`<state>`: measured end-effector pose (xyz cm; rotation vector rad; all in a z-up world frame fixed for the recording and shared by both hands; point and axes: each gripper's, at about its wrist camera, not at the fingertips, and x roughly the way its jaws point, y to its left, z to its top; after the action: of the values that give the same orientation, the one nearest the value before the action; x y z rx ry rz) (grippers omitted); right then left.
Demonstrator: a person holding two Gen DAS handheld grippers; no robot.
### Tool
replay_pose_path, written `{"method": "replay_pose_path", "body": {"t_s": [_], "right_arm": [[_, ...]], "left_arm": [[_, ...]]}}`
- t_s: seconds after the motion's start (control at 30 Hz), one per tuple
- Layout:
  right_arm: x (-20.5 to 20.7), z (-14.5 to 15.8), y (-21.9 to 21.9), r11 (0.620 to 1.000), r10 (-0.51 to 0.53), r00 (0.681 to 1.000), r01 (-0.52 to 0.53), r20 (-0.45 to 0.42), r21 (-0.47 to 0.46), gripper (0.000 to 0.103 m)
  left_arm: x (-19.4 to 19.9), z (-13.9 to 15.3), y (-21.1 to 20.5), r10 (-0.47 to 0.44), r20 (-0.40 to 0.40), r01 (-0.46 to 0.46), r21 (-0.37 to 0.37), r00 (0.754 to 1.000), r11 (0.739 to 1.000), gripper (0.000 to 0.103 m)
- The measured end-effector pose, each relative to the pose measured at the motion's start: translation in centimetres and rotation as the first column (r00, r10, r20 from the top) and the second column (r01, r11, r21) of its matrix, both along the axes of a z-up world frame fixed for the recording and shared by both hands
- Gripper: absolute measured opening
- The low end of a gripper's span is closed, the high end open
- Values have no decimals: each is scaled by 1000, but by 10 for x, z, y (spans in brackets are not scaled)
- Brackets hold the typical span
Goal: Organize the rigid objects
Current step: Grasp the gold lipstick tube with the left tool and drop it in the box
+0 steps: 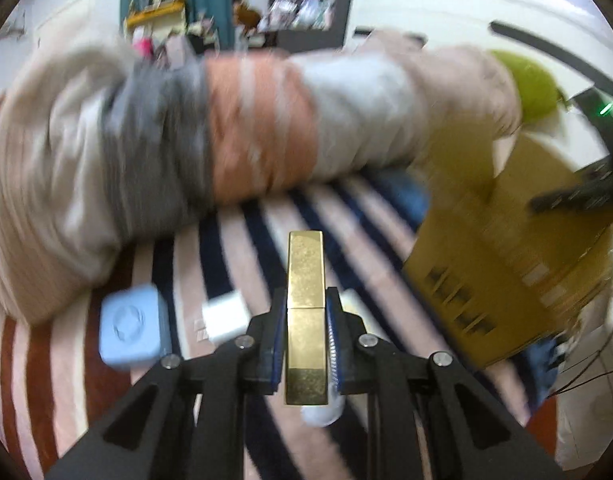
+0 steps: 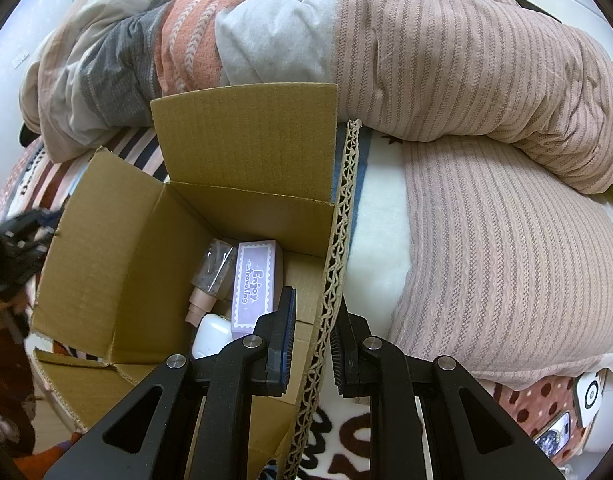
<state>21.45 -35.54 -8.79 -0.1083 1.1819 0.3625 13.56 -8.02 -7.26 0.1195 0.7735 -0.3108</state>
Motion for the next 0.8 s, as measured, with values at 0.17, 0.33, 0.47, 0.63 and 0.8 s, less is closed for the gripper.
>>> {"method": "replay_pose_path", "body": {"t_s": [0.17, 0.33, 0.47, 0.63, 0.8], "right_arm": [[0, 0, 0, 1000, -1, 1000, 1, 0, 4, 13], [0, 0, -2, 1000, -3, 1000, 3, 1, 11, 13], [0, 0, -3, 1000, -4, 1000, 4, 1, 18, 13], [0, 0, -4, 1000, -2, 1000, 2, 3, 13, 13], [-1, 0, -3, 1000, -2, 1000, 2, 3, 10, 13]], "left_arm": [[-2, 48, -44, -101, 77, 102, -9, 992, 995, 15], [7, 63, -102, -208, 65, 209, -16, 976, 978, 15], [16, 50, -138, -267, -4, 267, -25, 964, 963, 15], [35, 24, -161, -277, -131, 274, -40, 952, 961, 15], [39, 11, -164, -278, -188, 274, -45, 942, 961, 15]]}}
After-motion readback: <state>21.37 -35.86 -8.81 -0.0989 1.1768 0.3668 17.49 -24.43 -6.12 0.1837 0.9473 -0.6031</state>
